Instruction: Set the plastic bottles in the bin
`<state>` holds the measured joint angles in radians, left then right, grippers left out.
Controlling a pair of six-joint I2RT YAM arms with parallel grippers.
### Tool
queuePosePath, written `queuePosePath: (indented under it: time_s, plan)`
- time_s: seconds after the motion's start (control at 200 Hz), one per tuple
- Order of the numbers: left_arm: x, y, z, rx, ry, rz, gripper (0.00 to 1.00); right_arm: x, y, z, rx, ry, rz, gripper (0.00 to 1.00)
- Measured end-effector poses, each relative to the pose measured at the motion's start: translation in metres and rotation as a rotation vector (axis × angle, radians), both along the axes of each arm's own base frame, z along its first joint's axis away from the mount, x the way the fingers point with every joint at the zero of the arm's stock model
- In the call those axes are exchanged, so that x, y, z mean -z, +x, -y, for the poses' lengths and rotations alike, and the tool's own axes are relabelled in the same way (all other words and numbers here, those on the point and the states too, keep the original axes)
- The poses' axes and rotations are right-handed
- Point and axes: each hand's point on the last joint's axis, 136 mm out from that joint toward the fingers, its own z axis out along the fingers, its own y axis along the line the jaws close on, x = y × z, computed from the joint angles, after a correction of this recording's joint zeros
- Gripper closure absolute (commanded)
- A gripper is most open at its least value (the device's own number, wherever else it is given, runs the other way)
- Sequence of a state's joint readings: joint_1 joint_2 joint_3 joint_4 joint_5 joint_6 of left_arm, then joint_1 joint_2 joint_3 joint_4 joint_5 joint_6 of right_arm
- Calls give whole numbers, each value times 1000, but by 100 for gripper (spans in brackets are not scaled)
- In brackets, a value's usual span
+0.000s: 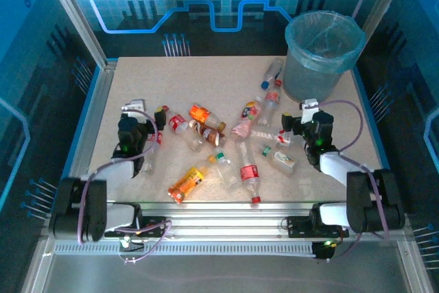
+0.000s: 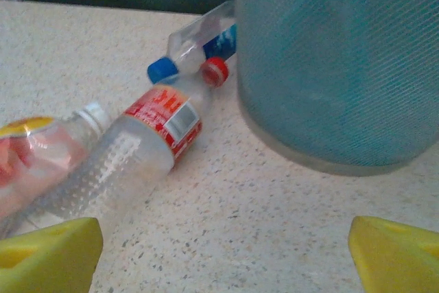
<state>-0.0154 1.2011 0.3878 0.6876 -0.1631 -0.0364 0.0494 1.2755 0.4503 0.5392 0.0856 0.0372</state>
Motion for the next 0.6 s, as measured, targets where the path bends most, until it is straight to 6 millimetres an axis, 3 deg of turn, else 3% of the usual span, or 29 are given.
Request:
queuePosePath:
  time_s: [0.17,0.35,0.48,0.6]
  plan:
    - [-73,0,11,16,-53,80,11,-31,-12,10,82,43,-28,11]
    - [-145,1,66,156,-62,117,11,-65,-35,-4,70,114,-61,14]
    - [-163,-3,110,284,-46,77,11,-72,-55,-29,6,167,-131,17]
    - [-159,-6,147,403,-27,1,12,-69,-74,-60,-85,194,-220,16]
